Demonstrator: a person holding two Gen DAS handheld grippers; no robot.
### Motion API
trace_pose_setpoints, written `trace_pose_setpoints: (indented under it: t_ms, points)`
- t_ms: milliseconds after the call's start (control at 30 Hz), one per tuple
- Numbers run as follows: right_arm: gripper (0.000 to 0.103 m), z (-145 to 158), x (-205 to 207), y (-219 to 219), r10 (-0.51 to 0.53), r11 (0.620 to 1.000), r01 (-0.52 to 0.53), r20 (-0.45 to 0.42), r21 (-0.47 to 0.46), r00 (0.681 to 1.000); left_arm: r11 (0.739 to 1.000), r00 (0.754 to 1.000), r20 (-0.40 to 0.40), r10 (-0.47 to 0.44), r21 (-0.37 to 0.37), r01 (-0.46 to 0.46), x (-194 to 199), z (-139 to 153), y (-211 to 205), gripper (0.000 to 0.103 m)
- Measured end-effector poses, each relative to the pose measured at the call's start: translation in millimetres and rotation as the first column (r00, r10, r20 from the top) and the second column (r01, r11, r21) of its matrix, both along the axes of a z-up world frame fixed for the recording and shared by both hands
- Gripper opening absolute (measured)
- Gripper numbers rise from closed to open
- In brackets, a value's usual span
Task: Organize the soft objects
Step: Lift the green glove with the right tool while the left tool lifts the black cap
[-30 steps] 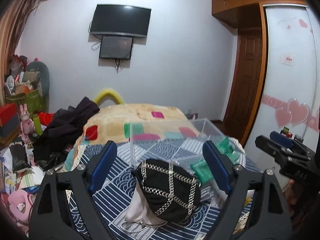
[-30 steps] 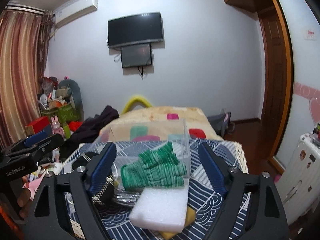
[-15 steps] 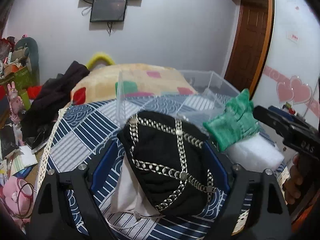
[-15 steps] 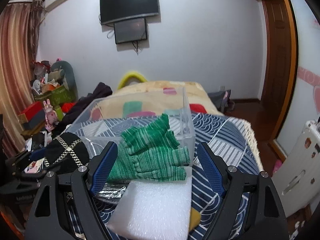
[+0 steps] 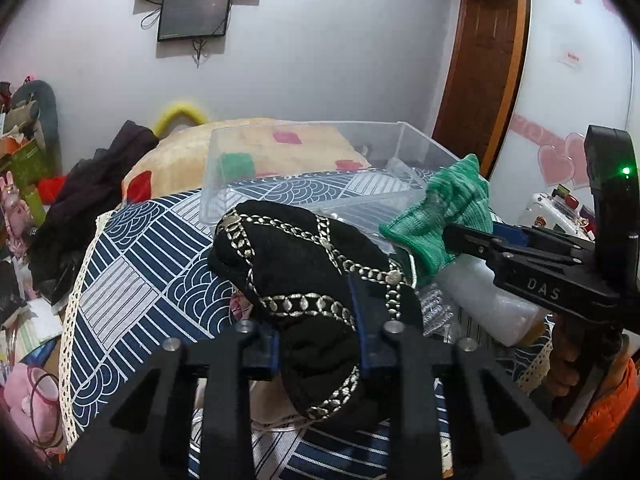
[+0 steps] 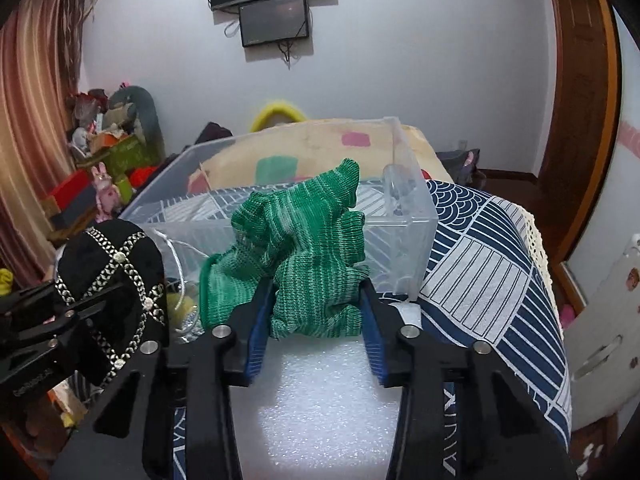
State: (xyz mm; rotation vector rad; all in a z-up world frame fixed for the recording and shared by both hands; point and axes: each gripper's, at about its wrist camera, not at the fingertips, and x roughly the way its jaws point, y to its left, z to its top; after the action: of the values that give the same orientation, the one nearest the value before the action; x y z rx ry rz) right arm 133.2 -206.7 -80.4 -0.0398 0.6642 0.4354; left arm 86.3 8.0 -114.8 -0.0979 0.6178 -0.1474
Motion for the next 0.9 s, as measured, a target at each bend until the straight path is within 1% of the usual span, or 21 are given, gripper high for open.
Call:
trace_pose_setpoints:
  t_ms: [100,200,400,533,667,767,900]
  points:
    - [0.029,4,-4,-5,0.008,1.0,-0.009,0.016,0.008,1.0,1.0,1.0,0.017,0.002,0.009,-0.003,-5,4,-2,0.022]
    - [0.027,11,-9,-9,0.006,1.0,-0.007,0.04,0.023,0.999,1.0,0.999,0.039,0.011,0.005,-0.011,-12,12,-1,0.021]
    - [0.027,29,-16,-16,-0.012,0.998,0.006,0.1,0.063,0.995,1.0,0.995,0.095,0.027,-0.016,-0.026,-23,34,7,0.021]
    - [0.027,40,-19,-19,-0.025,0.996,0.014,0.134,0.084,0.991,0.999,0.99,0.132,0.041,-0.002,-0.041,-27,49,9,0.021]
    - [0.027,51,-21,-21,-0.03,0.997,0.017,0.172,0.08,0.985,0.999,0.989,0.145,0.033,-0.04,-0.028,-23,63,18,0.021]
    - [0.027,56,-20,-22,-0.033,0.997,0.019,0.192,0.076,0.981,0.998,0.985,0.169,0.047,-0.038,-0.041,-18,75,21,0.021]
    - [0.027,60,-17,-23,-0.044,0.996,0.027,0.206,0.084,0.978,0.998,0.981,0.189,0.038,-0.06,-0.028,-10,88,28,0.021]
